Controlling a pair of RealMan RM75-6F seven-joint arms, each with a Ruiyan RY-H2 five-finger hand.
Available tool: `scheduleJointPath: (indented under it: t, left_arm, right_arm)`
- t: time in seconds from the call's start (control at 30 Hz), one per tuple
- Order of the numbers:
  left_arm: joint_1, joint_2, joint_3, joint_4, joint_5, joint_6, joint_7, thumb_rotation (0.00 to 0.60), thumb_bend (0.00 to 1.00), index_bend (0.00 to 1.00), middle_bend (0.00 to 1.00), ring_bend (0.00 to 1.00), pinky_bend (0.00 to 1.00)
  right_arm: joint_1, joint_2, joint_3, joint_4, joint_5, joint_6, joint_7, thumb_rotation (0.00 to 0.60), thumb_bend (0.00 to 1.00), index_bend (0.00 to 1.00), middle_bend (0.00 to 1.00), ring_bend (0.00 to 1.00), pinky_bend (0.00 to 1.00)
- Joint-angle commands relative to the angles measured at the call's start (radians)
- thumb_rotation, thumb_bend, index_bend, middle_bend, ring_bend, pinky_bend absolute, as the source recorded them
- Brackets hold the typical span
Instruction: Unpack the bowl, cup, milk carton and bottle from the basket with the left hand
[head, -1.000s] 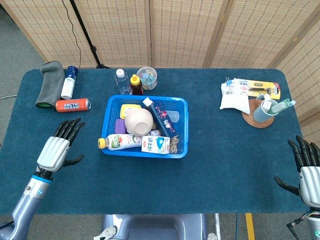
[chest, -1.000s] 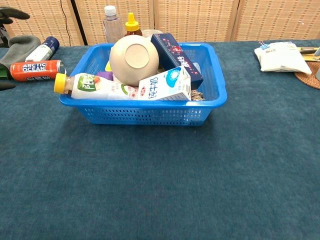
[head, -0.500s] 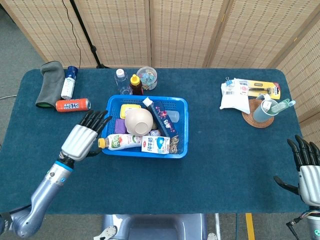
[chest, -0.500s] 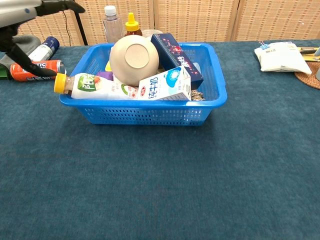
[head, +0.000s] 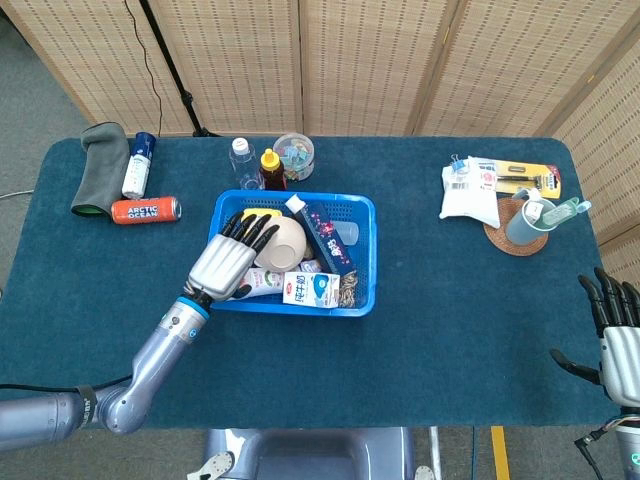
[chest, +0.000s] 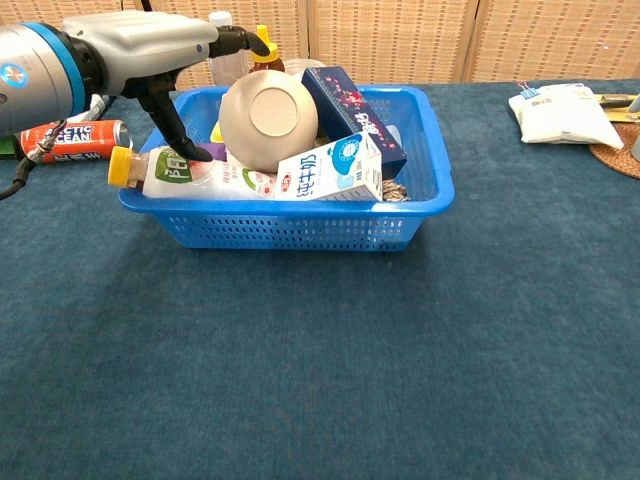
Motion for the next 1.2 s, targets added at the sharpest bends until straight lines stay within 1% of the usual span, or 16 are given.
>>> scheduleJointPath:
  t: [0.03, 0.23, 0.37, 0.43, 0.47, 0.5, 0.57, 0.63, 0.7, 0.83, 0.9, 1.2]
  left_arm:
    - [-0.055, -0.050, -0.004, 0.051, -0.079, 0.008, 0.038, 0.600, 0.15, 0.00, 0.00, 0.00, 0.00]
    - [-0.080, -0.081, 0.000, 0.090, -0.096, 0.026, 0.036, 0.600, 0.15, 0.00, 0.00, 0.00, 0.00]
    - [-0.104, -0.112, 0.006, 0.123, -0.126, 0.046, 0.047, 0.600, 0.15, 0.00, 0.00, 0.00, 0.00]
    - [-0.116, -0.137, 0.007, 0.148, -0.118, 0.070, 0.048, 0.600, 0.17, 0.00, 0.00, 0.00, 0.06]
    - [-0.119, -0.154, 0.008, 0.166, -0.103, 0.085, 0.040, 0.600, 0.18, 0.00, 0.00, 0.02, 0.09]
    - [-0.120, -0.168, 0.009, 0.181, -0.089, 0.097, 0.029, 0.600, 0.19, 0.00, 0.01, 0.05, 0.14]
    - [-0.122, -0.192, 0.013, 0.212, -0.056, 0.121, 0.011, 0.600, 0.20, 0.01, 0.08, 0.14, 0.21]
    - [-0.121, -0.209, 0.017, 0.234, -0.028, 0.144, -0.006, 0.600, 0.21, 0.07, 0.17, 0.23, 0.26]
    - [-0.119, -0.218, 0.020, 0.244, -0.019, 0.156, -0.013, 0.600, 0.22, 0.12, 0.20, 0.26, 0.28]
    - [-0.115, -0.213, 0.023, 0.239, -0.017, 0.161, -0.019, 0.600, 0.22, 0.21, 0.26, 0.29, 0.28]
    - [-0.114, -0.210, 0.025, 0.235, -0.018, 0.161, -0.019, 0.600, 0.22, 0.23, 0.28, 0.30, 0.28]
    - [-0.104, -0.188, 0.022, 0.210, 0.006, 0.180, -0.043, 0.600, 0.22, 0.26, 0.32, 0.33, 0.29]
  right_arm:
    - [0.003, 0.000, 0.002, 0.003, 0.006, -0.006, 0.007, 0.600, 0.00, 0.00, 0.00, 0.00, 0.00]
    - [0.007, 0.000, 0.006, 0.009, 0.014, -0.014, 0.014, 0.600, 0.00, 0.00, 0.00, 0.00, 0.00]
    - [0.010, 0.000, 0.007, 0.013, 0.017, -0.018, 0.019, 0.600, 0.00, 0.00, 0.00, 0.00, 0.00]
    - [0.010, 0.000, 0.008, 0.015, 0.017, -0.019, 0.024, 0.600, 0.00, 0.00, 0.00, 0.00, 0.00]
    - [0.010, 0.001, 0.009, 0.015, 0.017, -0.018, 0.026, 0.600, 0.00, 0.00, 0.00, 0.00, 0.00]
    - [0.010, 0.001, 0.009, 0.016, 0.017, -0.018, 0.028, 0.600, 0.00, 0.00, 0.00, 0.00, 0.00]
    - [0.010, 0.002, 0.008, 0.016, 0.017, -0.018, 0.032, 0.600, 0.00, 0.00, 0.00, 0.00, 0.00]
    - [0.010, 0.004, 0.008, 0.016, 0.017, -0.019, 0.034, 0.600, 0.00, 0.00, 0.00, 0.00, 0.00]
    - [0.010, 0.004, 0.008, 0.015, 0.018, -0.020, 0.036, 0.600, 0.00, 0.00, 0.00, 0.00, 0.00]
    - [0.011, 0.006, 0.008, 0.015, 0.018, -0.020, 0.040, 0.600, 0.00, 0.00, 0.00, 0.00, 0.00]
    - [0.011, 0.006, 0.008, 0.014, 0.018, -0.020, 0.040, 0.600, 0.00, 0.00, 0.00, 0.00, 0.00]
    - [0.010, 0.008, 0.007, 0.013, 0.015, -0.018, 0.044, 0.600, 0.00, 0.00, 0.00, 0.00, 0.00]
